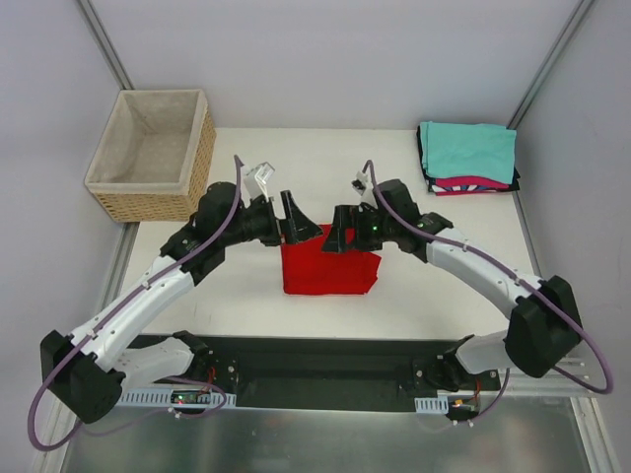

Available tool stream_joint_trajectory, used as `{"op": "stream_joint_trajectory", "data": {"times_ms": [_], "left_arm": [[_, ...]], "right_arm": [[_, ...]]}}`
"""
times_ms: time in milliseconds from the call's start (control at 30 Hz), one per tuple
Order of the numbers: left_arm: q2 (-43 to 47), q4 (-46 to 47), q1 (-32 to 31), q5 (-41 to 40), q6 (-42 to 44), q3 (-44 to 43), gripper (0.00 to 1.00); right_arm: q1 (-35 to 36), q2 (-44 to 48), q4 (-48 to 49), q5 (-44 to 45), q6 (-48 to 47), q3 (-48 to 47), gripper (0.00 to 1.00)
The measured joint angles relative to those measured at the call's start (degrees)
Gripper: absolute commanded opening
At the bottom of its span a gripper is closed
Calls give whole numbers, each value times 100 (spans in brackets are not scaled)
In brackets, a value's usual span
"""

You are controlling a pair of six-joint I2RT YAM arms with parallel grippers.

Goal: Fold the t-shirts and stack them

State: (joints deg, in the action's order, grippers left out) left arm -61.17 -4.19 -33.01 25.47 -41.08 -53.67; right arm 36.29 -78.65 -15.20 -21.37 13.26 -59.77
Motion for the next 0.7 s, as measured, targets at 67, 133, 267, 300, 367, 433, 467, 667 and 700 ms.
{"op": "stream_joint_trajectory", "data": {"times_ms": [67, 133, 267, 300, 367, 433, 467, 667, 700], "left_arm": [[214, -234, 173, -66, 4, 149, 99], [374, -437, 402, -101, 7, 326, 99], [505, -776, 723, -94, 9, 496, 99], [507, -811, 734, -92, 13, 496, 99], [509, -866, 737, -46, 24, 496, 99], [509, -896, 737, -26, 28, 496, 99], [509, -907, 737, -17, 28, 496, 99], [492, -909, 737, 0, 79, 588, 99], [492, -916, 737, 0, 92, 616, 99]], "right_arm": [[70, -240, 57, 4, 17, 111, 95], [118, -444, 118, 7, 39, 208, 95], [188, -708, 280, 96, 118, 409, 96], [181, -702, 249, 160, 118, 435, 96], [68, -605, 229, 304, 96, 435, 96], [-251, -402, 111, 431, 52, 365, 96], [-487, -302, 85, 479, 17, 295, 96], [-1954, -332, -111, 999, -70, -608, 96], [-2107, -446, -109, 1091, -63, -758, 95]]}}
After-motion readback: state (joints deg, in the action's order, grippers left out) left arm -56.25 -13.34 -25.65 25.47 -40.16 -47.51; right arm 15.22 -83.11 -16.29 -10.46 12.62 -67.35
